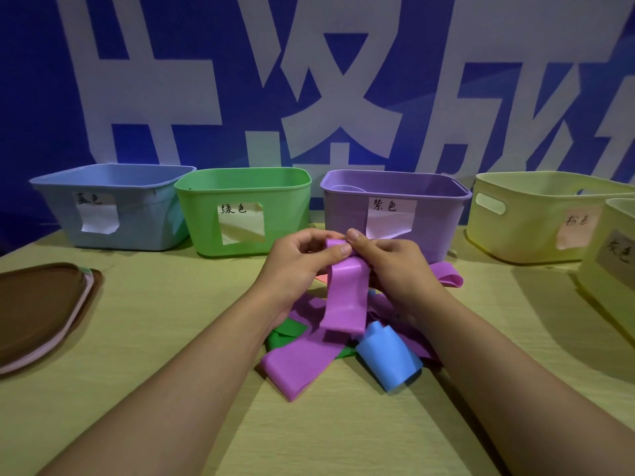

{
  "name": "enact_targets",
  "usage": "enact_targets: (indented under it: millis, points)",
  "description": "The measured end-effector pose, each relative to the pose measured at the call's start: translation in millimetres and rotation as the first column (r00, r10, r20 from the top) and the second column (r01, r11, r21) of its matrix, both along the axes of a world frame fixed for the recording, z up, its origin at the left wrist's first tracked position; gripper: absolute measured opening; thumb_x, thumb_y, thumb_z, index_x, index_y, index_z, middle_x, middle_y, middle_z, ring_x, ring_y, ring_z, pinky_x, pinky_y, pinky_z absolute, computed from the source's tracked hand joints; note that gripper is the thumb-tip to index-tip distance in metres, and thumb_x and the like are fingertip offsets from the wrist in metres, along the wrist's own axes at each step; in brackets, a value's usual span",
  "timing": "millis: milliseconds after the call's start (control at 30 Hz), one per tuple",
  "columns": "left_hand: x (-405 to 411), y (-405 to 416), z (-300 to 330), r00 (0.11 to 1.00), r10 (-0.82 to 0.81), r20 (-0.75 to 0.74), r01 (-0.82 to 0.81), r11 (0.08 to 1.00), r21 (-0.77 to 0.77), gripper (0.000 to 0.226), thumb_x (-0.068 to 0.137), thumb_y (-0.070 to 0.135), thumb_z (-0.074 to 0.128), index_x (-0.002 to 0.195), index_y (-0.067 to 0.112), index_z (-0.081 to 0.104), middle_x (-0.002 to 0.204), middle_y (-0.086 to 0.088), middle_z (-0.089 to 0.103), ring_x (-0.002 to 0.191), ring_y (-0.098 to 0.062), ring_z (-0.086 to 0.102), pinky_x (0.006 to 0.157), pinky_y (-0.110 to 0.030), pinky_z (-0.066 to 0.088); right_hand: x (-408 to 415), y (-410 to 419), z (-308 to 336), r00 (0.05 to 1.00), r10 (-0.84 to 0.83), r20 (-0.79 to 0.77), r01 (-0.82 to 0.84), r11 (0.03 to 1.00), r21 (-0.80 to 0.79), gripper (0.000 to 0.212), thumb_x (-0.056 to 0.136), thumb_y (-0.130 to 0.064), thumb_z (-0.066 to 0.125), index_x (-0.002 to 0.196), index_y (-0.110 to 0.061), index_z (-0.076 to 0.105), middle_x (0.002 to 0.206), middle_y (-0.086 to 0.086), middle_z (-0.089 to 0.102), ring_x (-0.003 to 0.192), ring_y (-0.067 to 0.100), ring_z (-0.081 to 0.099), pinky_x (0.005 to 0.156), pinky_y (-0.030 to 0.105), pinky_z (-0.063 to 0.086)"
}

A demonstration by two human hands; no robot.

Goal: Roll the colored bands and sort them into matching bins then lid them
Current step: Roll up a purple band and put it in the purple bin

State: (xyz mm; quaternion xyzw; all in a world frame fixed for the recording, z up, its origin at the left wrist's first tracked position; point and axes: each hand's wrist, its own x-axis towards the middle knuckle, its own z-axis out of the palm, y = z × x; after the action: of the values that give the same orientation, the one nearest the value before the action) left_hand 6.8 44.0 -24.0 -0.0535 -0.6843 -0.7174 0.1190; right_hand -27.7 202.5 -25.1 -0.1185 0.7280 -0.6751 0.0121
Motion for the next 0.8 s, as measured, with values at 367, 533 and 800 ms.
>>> enact_targets:
  millis: [367, 533, 800]
  points:
    - [-2.3, 2.9, -2.5, 0.991, 0.016, 0.133, -0.016, 1.0, 0.0, 0.059, 0.076, 0.062, 0.072, 0.102, 0.01, 0.081, 0.094, -0.014, 0.079, 0.088, -0.028, 0.076, 0.083, -0.035, 0.059, 0.4, -0.2, 1.7, 0.998, 0.044, -0.045, -0.048, 0.995, -0.091, 0.025, 0.091, -0.03, 0.075, 0.099, -0.007, 0.078, 0.085, 0.01, 0.077, 0.072, 0.019, 0.071, 0.062, 0.031, 0.056]
    - [0.3, 3.0, 0.0, 0.994, 0.014, 0.111, -0.021, 0.998, 0.06, 0.023, 0.094, 0.031, 0.07, 0.095, 0.011, 0.08, 0.092, -0.011, 0.079, 0.076, -0.017, 0.072, 0.07, -0.023, 0.058, 2.4, -1.6, 2.0, 0.995, 0.096, 0.0, -0.095, 0.98, -0.176, 0.026, 0.09, -0.027, 0.076, 0.105, -0.005, 0.076, 0.092, 0.012, 0.076, 0.071, 0.019, 0.069, 0.056, 0.027, 0.054]
    - [1.0, 1.4, 2.4, 0.997, -0.003, 0.075, -0.001, 0.998, 0.059, 0.017, 0.096, 0.021, 0.069, 0.102, 0.008, 0.077, 0.098, -0.012, 0.079, 0.083, -0.02, 0.071, 0.078, -0.027, 0.058, 4.4, -0.5, 4.2, 0.989, 0.096, 0.115, -0.076, 0.984, -0.161, 0.057, 0.09, -0.058, 0.067, 0.099, -0.001, 0.074, 0.072, 0.01, 0.064, 0.064, 0.02, 0.06, 0.06, 0.03, 0.051]
